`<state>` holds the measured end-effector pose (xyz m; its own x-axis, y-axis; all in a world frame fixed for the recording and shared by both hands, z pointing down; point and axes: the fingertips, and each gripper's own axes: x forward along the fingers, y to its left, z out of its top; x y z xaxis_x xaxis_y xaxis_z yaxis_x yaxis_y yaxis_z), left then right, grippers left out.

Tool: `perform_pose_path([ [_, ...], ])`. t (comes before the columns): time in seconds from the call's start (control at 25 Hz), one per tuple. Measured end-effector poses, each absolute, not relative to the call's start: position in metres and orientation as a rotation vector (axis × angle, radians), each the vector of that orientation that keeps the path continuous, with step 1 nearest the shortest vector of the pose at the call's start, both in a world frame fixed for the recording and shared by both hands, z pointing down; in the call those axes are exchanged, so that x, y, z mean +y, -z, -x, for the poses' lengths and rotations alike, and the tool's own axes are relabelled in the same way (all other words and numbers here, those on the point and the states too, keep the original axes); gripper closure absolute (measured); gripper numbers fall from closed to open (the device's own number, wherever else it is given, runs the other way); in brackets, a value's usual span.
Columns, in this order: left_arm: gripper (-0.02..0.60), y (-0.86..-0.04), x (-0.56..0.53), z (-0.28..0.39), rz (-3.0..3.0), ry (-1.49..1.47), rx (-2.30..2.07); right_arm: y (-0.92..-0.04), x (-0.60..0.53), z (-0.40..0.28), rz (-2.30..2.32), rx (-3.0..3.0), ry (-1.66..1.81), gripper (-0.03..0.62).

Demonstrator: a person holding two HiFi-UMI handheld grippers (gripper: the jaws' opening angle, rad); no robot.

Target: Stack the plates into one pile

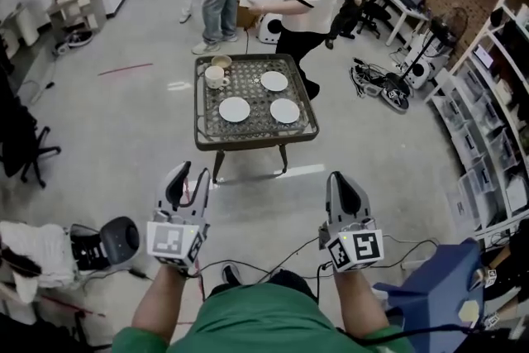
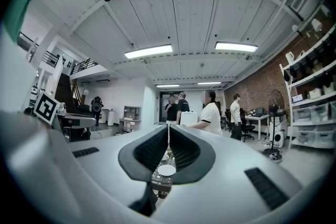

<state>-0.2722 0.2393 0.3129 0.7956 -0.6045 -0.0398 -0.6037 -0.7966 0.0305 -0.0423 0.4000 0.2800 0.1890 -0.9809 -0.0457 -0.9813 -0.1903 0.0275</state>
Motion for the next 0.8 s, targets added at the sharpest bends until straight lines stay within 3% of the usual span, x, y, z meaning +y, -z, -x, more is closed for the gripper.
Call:
perform_pose_path([
  [0.6,0.425,-0.332,0.192,0.271,-2.906,0.031,-1.073,-0.307,0.344,0.021,2.394,2.026,0.009,0.565],
  [0.8,0.425,-0.330,0.169,0.231,-2.904,-0.004,-1.144,-0.317,0.308,-0.026,2.318,2.048,0.060,0.565],
])
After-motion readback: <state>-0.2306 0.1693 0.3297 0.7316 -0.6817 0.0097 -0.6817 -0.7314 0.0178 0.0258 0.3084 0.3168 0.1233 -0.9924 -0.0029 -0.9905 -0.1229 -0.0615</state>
